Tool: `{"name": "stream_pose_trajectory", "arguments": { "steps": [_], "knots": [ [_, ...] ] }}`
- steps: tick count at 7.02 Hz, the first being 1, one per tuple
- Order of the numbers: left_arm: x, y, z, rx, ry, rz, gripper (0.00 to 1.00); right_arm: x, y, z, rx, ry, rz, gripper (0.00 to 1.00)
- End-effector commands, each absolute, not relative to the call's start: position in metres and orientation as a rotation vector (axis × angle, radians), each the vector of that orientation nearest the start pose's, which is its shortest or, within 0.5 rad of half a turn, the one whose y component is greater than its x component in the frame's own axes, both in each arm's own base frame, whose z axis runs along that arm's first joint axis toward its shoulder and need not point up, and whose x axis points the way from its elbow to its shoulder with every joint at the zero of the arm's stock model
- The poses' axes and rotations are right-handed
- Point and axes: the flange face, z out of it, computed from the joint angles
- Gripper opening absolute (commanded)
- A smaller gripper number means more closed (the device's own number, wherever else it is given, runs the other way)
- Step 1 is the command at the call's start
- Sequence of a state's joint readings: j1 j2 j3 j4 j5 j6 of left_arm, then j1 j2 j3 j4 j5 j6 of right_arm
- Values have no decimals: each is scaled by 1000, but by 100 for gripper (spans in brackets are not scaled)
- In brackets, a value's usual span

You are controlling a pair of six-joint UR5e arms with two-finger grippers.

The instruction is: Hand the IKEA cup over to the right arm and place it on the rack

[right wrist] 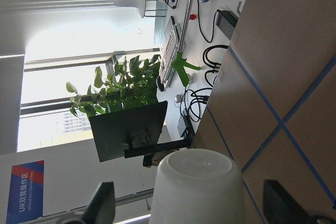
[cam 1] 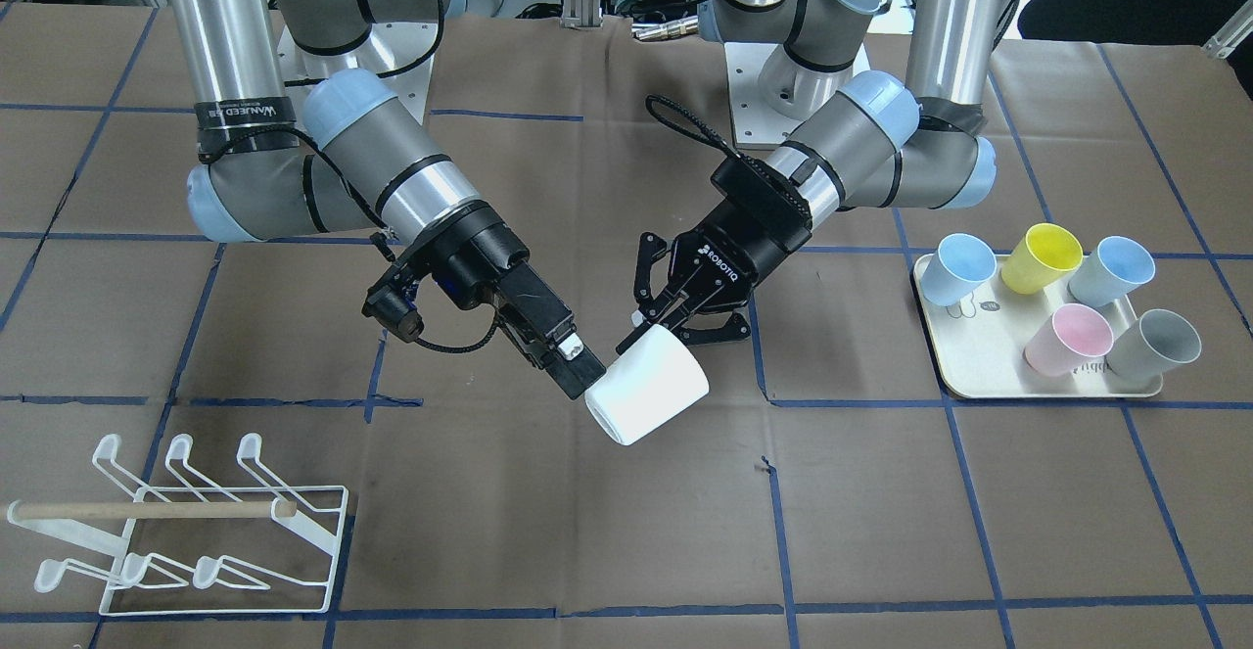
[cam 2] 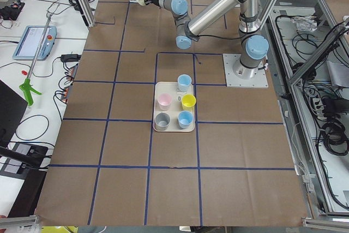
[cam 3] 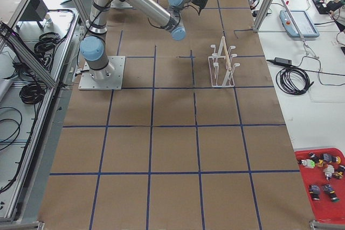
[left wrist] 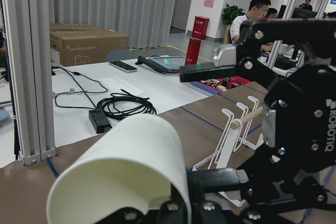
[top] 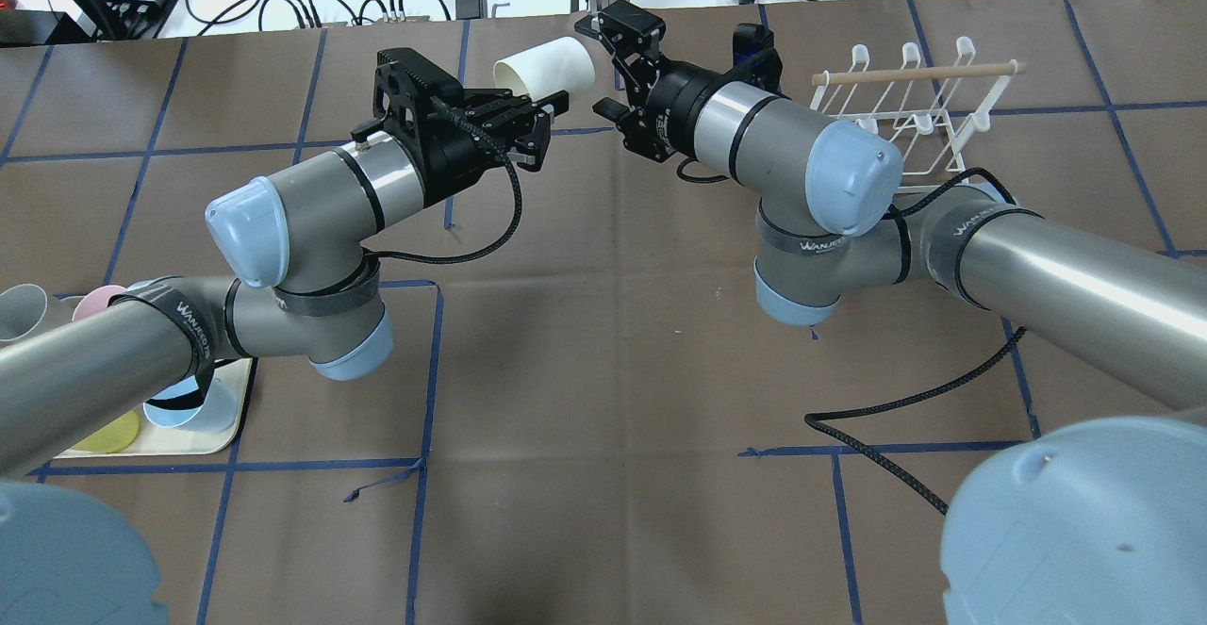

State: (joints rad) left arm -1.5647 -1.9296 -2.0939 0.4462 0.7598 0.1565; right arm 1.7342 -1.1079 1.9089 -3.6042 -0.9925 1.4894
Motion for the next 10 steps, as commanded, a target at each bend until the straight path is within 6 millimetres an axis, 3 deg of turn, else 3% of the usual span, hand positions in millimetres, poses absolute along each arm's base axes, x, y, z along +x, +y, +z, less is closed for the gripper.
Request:
{"name": "stream_pose_trajectory", "arguments": {
  "steps": [1,3,8,10],
  "knots": [
    [-203,-504,318,-720,-2019,1382,0,285,-550,319,820,1691,-474,99],
    [-203,-504,317,-720,-2019,1382,0,292,-553,310,817,1700,-460,99],
    [-203,-504,318,-721,-2018,1383,0,304,-554,316,821,1683,-448,99],
    [-203,-504,318,-722,-2017,1383,0,314,-553,308,827,1687,-425,99]
  ]
}}
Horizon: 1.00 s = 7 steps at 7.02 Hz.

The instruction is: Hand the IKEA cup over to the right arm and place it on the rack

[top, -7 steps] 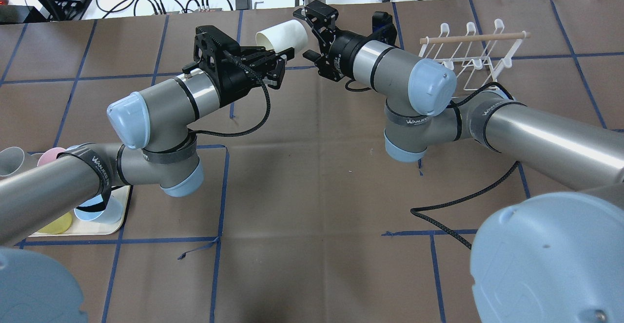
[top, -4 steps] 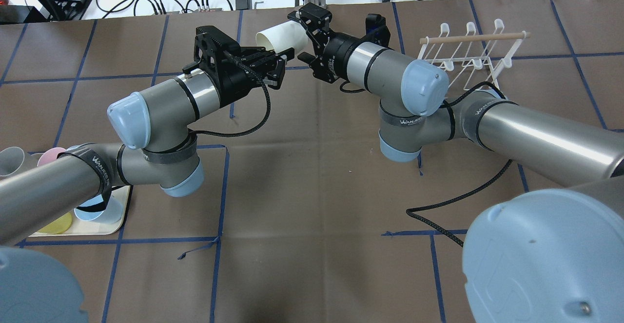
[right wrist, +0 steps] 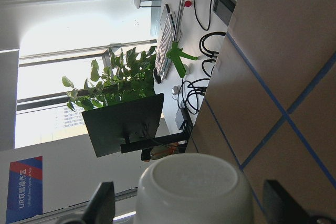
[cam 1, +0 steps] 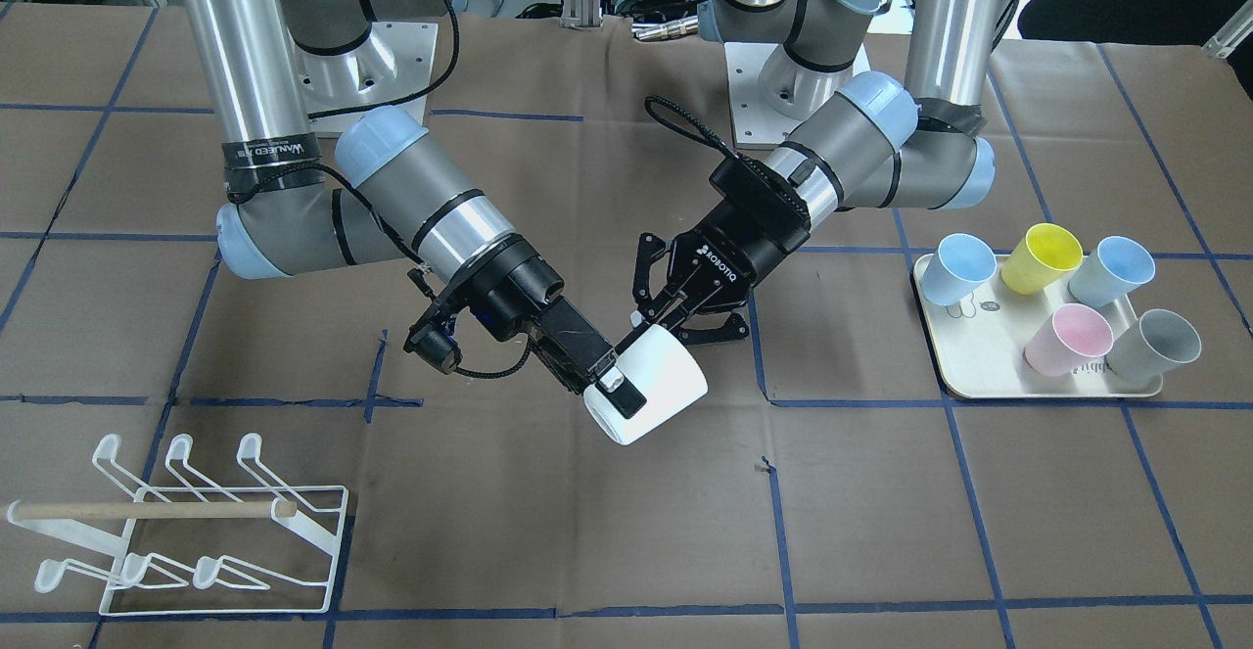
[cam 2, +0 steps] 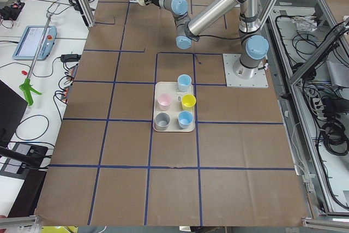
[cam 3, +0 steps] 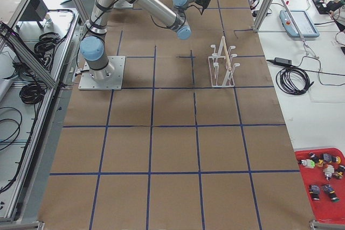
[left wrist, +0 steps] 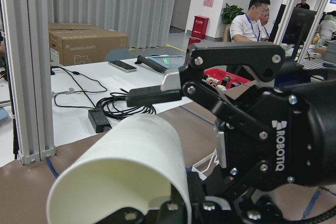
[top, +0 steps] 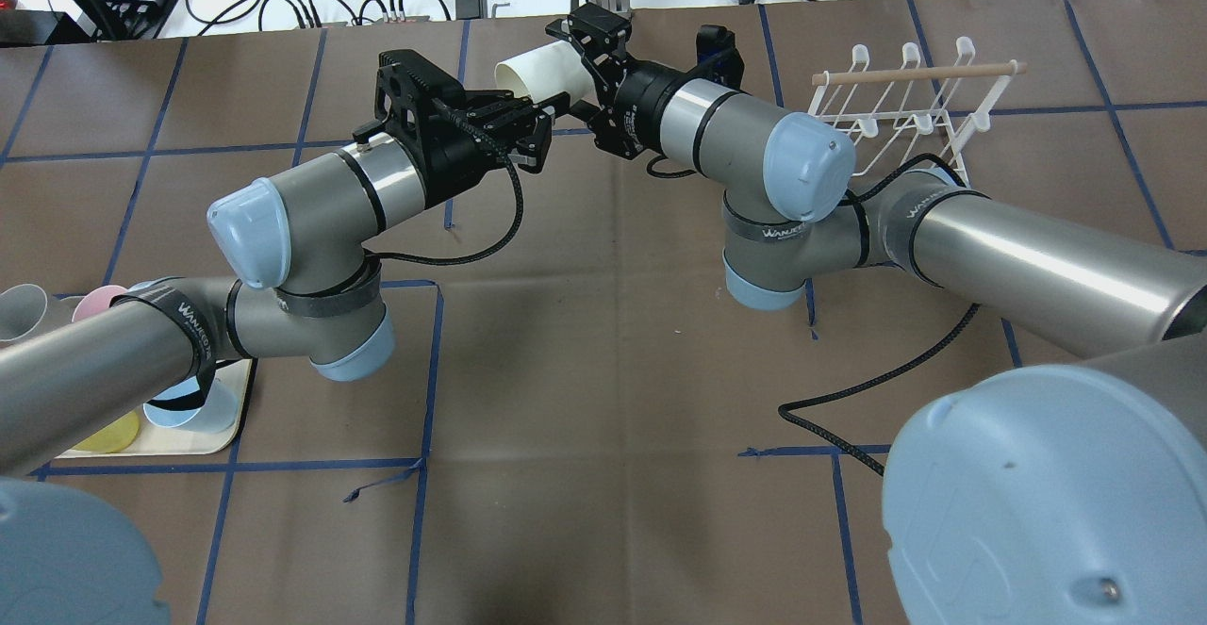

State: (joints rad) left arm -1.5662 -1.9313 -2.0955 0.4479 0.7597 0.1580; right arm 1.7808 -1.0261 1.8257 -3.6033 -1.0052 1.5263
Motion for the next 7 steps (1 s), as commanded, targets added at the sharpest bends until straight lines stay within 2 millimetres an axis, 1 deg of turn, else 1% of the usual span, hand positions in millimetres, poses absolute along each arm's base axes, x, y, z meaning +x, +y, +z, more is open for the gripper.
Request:
{"name": "stream_pose_trajectory", "arguments": {
  "steps": [1,3,5,7],
  "knots": [
    [-203,-503,319,-720,-2017,1384,0,314,-554,309,826,1687,-426,99],
    [-203,-503,319,-721,-2017,1385,0,316,-554,311,827,1682,-423,96],
    [-203,-503,319,-721,-2017,1385,0,314,-555,311,820,1680,-413,75],
    [-203,-503,319,-721,-2017,1385,0,311,-556,312,824,1678,-416,57]
  ]
}}
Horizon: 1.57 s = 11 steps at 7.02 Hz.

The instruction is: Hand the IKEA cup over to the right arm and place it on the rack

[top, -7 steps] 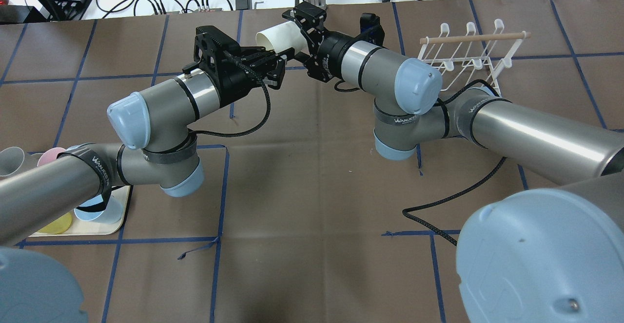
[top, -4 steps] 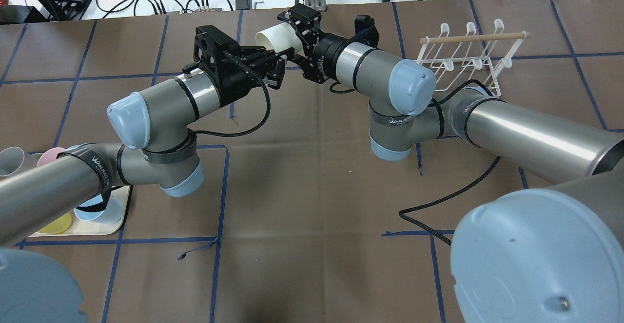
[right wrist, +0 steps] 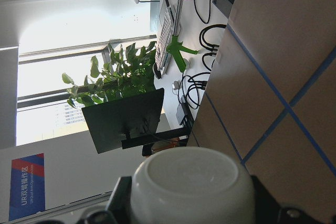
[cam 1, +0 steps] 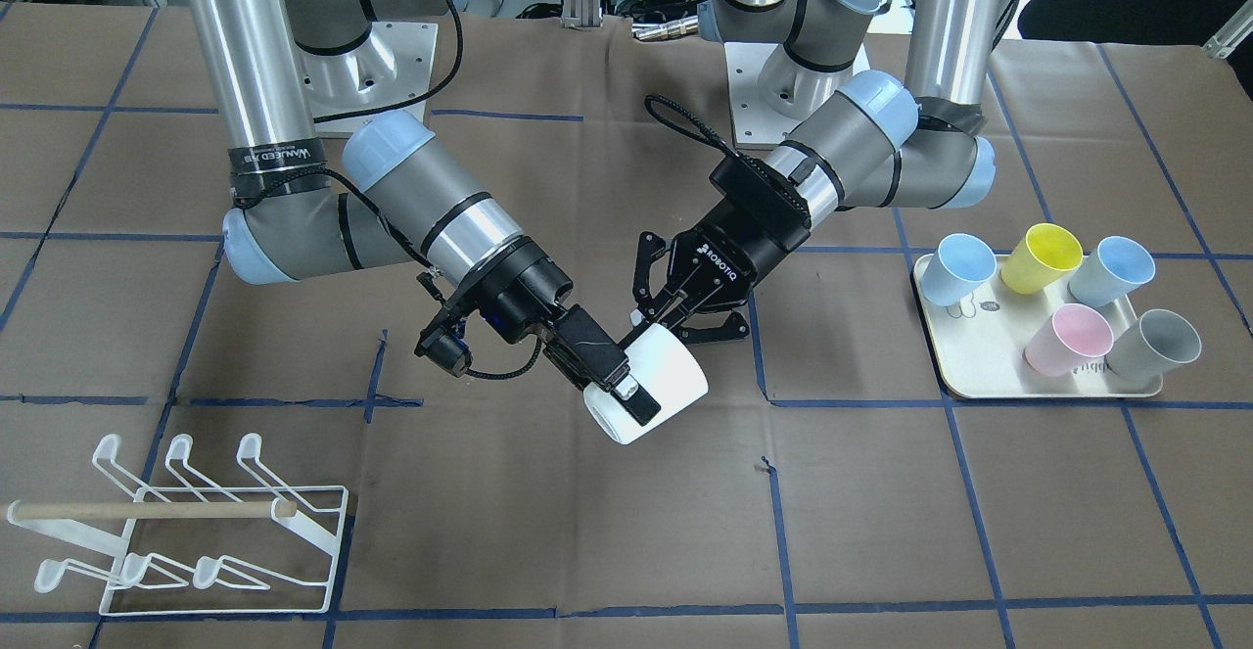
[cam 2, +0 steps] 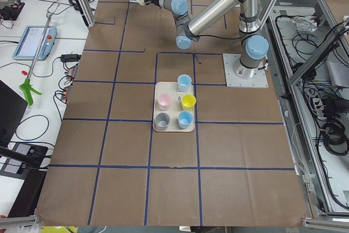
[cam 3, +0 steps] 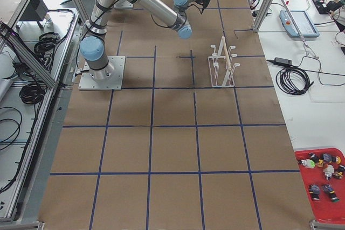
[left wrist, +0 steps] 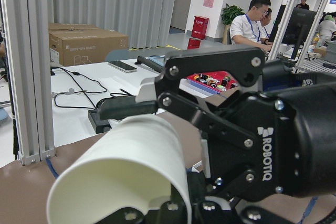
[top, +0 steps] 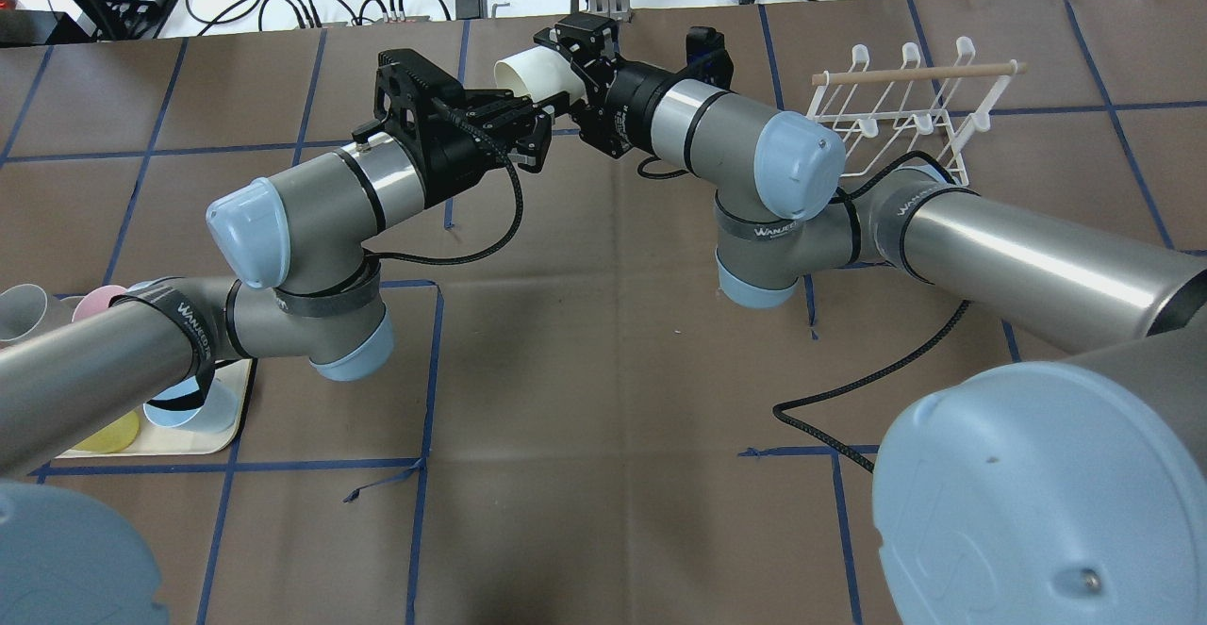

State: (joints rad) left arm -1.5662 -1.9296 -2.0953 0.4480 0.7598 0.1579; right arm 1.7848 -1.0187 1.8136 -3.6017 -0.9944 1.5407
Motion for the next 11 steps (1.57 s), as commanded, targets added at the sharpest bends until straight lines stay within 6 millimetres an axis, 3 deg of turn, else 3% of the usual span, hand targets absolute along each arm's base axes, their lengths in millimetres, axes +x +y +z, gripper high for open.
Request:
{"name": "stream_pose_trajectory", "arguments": {
  "steps": [1,3,4,5,6,8,10,11],
  "knots": [
    [-203,-503,319,-722,-2016,1384,2,307,-558,312,829,1676,-420,53],
    [-202,-504,324,-720,-2023,1407,27,307,-558,313,830,1674,-423,52],
    [-199,-510,320,-698,-2061,1424,74,307,-558,313,831,1675,-422,52],
    [-199,-510,320,-698,-2062,1426,92,307,-558,313,830,1675,-420,52],
    [-198,-511,319,-697,-2063,1425,98,307,-558,313,830,1675,-420,50],
    [-184,-509,330,-681,-2064,1454,98,307,-558,313,828,1675,-421,44],
    [-134,-509,329,-583,-2124,1488,98,303,-561,314,830,1671,-427,36],
    [-107,-492,331,-518,-2165,1503,98,299,-568,320,796,1668,-418,27]
  ]
}}
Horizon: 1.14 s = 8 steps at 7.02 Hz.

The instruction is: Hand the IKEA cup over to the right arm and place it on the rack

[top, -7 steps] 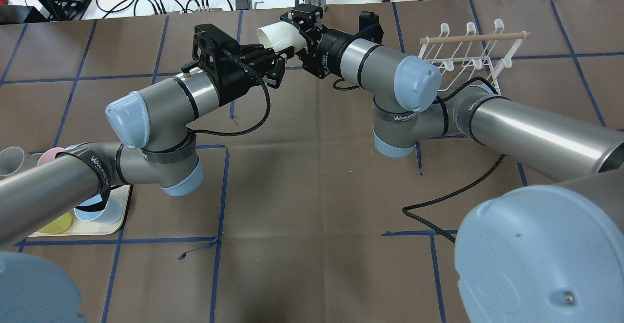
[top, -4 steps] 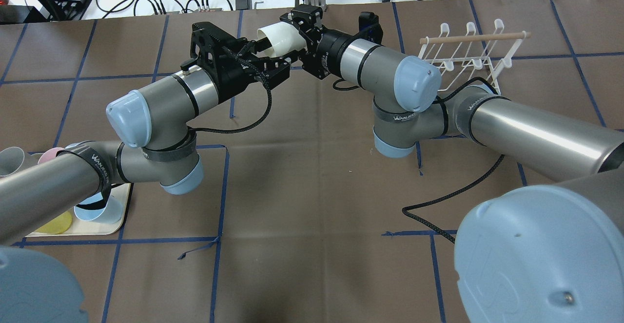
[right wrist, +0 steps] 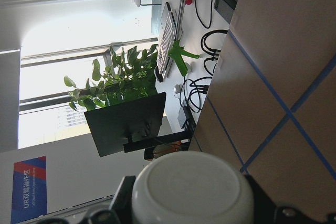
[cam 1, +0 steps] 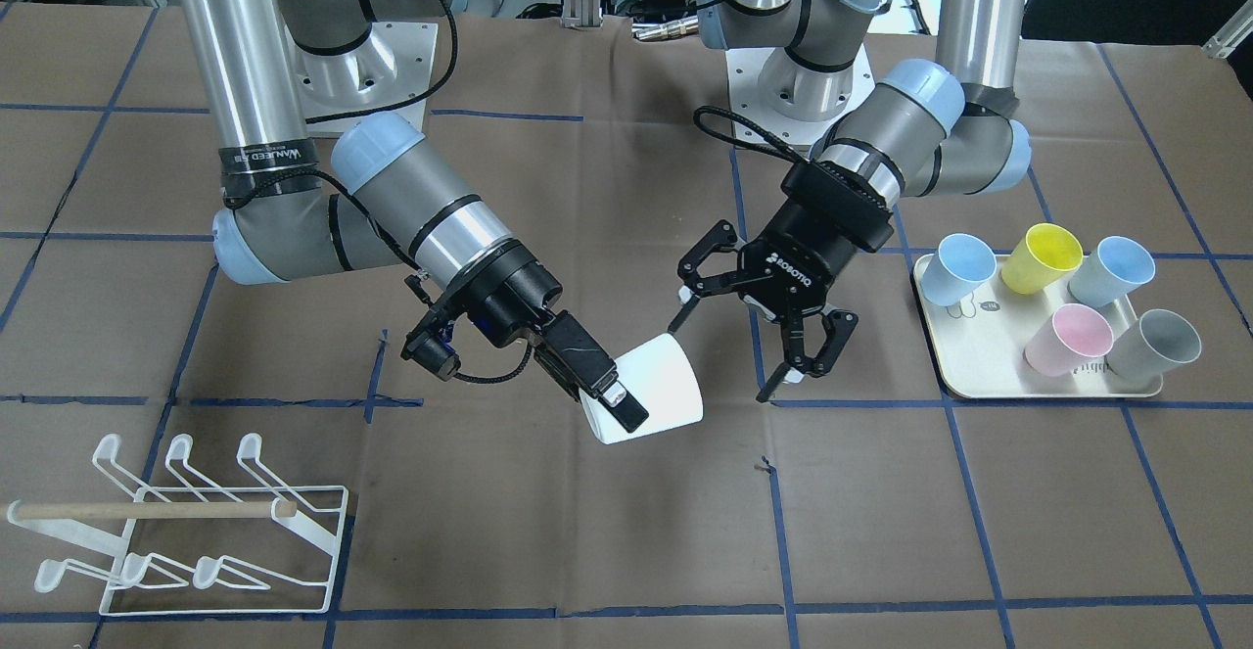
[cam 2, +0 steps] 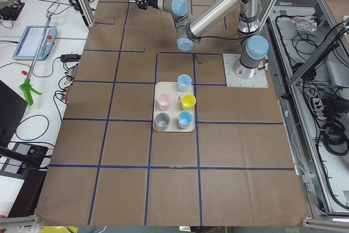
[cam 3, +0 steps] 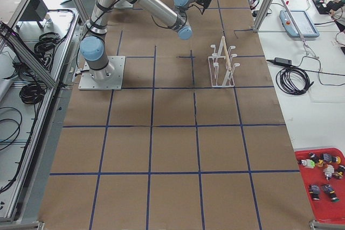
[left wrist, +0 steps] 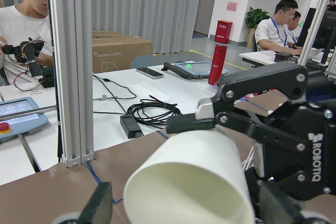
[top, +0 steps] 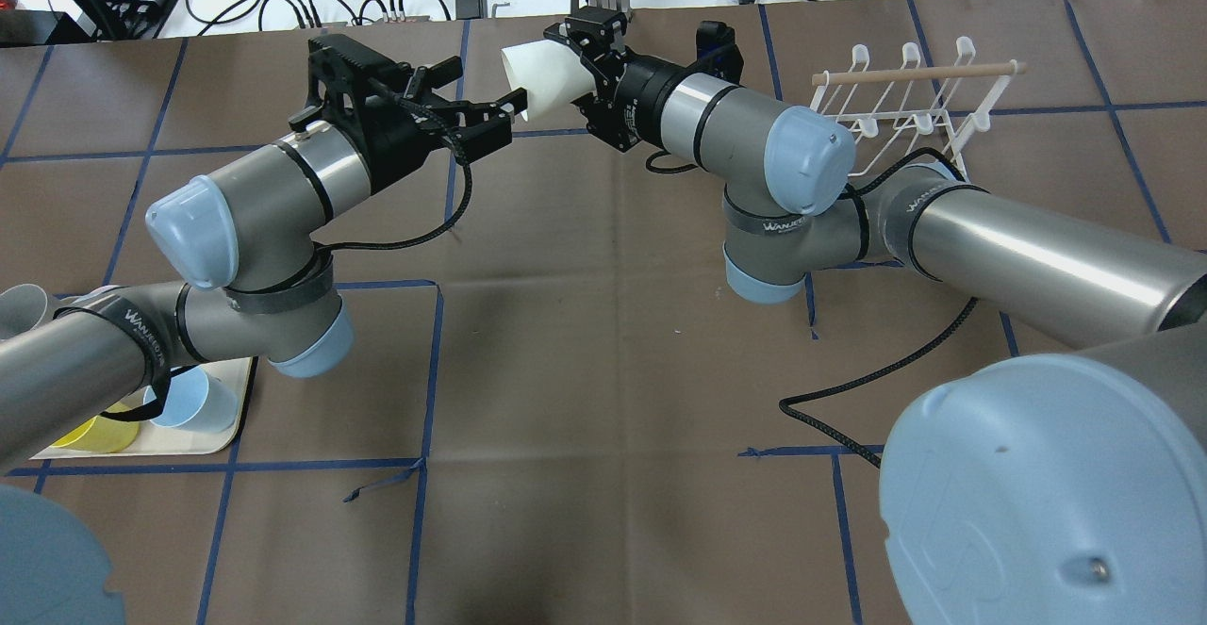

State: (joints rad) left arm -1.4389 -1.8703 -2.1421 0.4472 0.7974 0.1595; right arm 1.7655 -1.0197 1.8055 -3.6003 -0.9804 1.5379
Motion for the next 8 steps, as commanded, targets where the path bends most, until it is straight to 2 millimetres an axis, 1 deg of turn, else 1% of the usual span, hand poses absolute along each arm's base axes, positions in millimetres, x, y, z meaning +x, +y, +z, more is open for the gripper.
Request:
{"name": "stream_pose_trajectory", "arguments": {
  "steps": [1,2,3,4,5,6,7,8],
  "knots": [
    [-87,-485,330,623,2898,-2006,98,280,-581,322,836,1669,-433,23],
    [-76,-485,332,629,2909,-2031,98,257,-592,325,807,1696,-510,23],
    [-68,-490,337,577,2967,-1979,98,239,-598,327,739,1739,-606,22],
    [-65,-496,361,537,3024,-1921,98,226,-603,329,704,1763,-669,16],
    [-58,-504,389,394,3118,-1737,98,207,-609,333,664,1794,-763,9],
    [-51,-515,415,259,3152,-1537,98,193,-611,336,540,1862,-892,9],
    [-56,-527,436,201,3215,-1350,98,183,-615,337,360,1945,-1049,9],
    [-65,-540,452,149,3209,-1147,98,168,-621,335,265,2049,-1179,9]
  ]
}}
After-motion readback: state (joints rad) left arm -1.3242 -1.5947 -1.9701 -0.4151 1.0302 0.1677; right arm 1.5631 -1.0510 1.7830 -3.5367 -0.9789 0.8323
